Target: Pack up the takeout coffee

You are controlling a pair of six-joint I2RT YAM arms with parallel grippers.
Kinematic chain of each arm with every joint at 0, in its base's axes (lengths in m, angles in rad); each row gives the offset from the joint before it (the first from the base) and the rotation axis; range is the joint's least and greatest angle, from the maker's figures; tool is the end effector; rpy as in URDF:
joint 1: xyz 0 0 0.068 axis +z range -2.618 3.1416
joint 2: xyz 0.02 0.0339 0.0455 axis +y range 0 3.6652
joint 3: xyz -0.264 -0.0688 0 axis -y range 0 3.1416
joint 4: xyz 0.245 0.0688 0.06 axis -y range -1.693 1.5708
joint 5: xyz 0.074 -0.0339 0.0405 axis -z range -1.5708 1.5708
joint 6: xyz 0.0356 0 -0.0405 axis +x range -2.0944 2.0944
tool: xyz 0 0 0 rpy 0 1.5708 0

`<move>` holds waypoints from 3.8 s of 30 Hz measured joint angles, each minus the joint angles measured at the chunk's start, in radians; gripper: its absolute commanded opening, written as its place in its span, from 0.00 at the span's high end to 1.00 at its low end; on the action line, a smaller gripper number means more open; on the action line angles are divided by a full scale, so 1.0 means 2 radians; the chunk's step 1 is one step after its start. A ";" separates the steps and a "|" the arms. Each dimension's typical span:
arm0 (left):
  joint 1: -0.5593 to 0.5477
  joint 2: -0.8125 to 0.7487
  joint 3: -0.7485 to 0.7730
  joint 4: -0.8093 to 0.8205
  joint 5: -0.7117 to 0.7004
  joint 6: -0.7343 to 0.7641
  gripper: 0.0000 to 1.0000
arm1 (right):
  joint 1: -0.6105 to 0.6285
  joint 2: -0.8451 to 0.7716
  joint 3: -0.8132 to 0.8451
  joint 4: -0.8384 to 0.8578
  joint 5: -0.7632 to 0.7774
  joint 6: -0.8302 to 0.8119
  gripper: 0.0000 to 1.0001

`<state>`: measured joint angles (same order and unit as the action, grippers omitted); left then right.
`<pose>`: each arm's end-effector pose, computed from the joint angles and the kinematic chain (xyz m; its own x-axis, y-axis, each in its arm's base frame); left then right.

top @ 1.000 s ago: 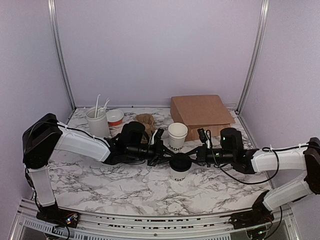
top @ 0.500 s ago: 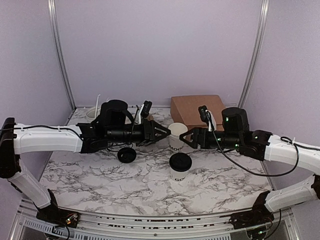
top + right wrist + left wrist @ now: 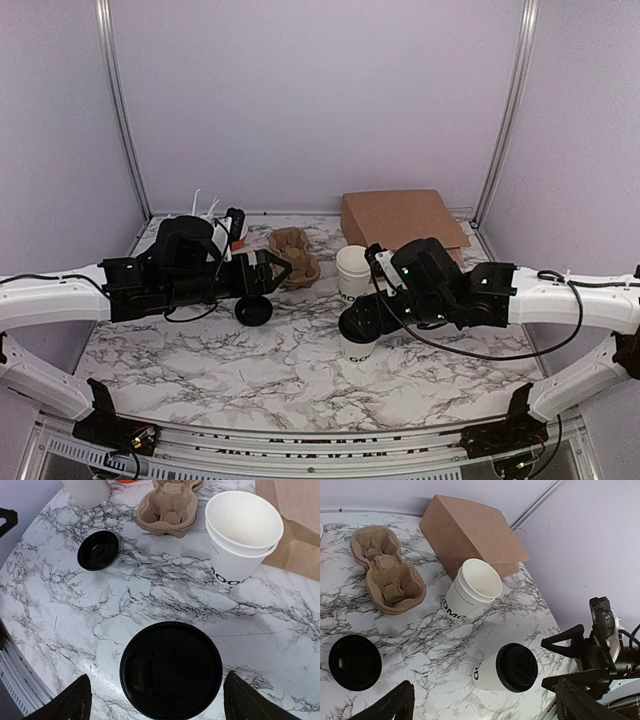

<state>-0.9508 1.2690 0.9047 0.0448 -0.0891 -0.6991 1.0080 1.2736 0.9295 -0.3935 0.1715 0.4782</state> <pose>0.1744 -0.2389 0.3000 -0.6298 -0.2210 -0.7447 0.4655 0.6601 -0.5896 0.1515 0.2287 0.2664 -0.6711 -0.2139 -0.7099 -0.5149 0.8233 0.2387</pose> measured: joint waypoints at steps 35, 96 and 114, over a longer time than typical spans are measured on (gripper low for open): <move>0.000 -0.013 -0.007 -0.037 -0.042 0.017 0.01 | 0.031 0.084 0.044 -0.051 0.085 0.000 0.24; 0.000 -0.004 -0.007 -0.032 -0.025 0.019 0.01 | -0.419 -0.091 -0.090 -0.075 0.091 -0.060 0.34; 0.000 -0.004 -0.007 -0.033 -0.021 0.019 0.01 | -0.419 -0.107 -0.096 -0.078 0.084 -0.060 0.08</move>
<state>-0.9508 1.2613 0.8909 -0.0204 -0.1310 -0.6605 0.1696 1.0595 0.7368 -0.5491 0.3401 0.3576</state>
